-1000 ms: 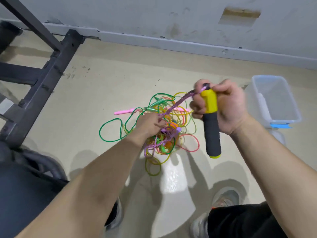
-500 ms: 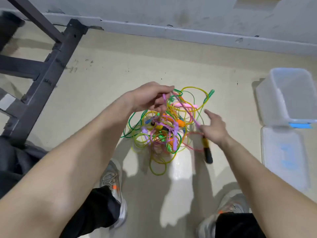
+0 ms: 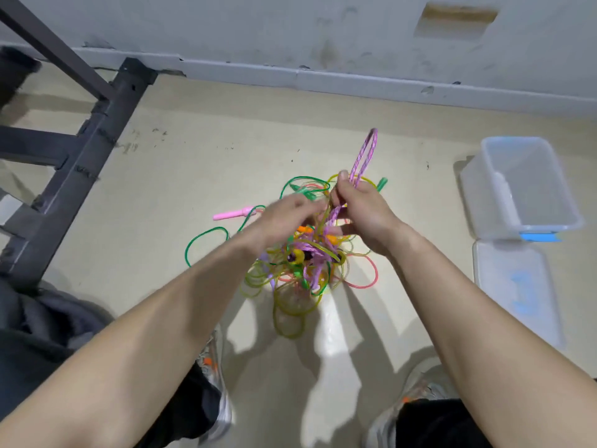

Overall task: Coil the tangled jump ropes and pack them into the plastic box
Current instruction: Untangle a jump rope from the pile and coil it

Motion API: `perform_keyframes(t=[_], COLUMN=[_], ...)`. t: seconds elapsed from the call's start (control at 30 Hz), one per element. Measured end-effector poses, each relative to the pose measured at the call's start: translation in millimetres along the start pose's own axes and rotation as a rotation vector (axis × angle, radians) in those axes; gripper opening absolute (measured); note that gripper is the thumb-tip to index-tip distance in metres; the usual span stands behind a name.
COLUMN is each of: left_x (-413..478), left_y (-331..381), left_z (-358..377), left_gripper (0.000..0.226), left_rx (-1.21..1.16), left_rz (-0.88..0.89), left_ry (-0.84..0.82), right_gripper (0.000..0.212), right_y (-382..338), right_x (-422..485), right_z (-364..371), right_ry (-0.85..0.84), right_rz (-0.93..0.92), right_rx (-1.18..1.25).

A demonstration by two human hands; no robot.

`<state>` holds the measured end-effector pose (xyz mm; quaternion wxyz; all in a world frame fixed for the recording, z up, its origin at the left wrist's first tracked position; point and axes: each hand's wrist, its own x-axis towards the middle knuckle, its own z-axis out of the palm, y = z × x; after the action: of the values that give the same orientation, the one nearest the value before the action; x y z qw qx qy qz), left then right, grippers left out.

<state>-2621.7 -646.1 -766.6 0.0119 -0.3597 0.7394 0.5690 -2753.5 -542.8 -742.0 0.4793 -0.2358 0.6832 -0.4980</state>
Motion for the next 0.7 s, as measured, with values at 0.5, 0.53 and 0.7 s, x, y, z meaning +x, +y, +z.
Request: perform_keyframes(t=[0.5, 0.53, 0.7], left_x=[-13.9, -14.1, -14.1], left_y=[-87.9, -96.6, -124.7], left_z=[-16.8, -19.9, -24.0], left_gripper=[0.026, 0.018, 0.014], left_rx=[0.249, 0.284, 0.171], left_rz=[-0.085, -0.129, -0.282], left_ry=[0.008, 0.075, 0.212], right_gripper=[0.056, 0.052, 0.052], right_y=[10.1, 8.7, 2.2], right_x=[10.5, 10.2, -0.5], right_z=[-30.2, -31.4, -35.4], right_ry=[0.514, 0.499, 0.275], right_rz=[0.008, 0.034, 0.313], right_rx=[-0.327, -0.189, 0.511])
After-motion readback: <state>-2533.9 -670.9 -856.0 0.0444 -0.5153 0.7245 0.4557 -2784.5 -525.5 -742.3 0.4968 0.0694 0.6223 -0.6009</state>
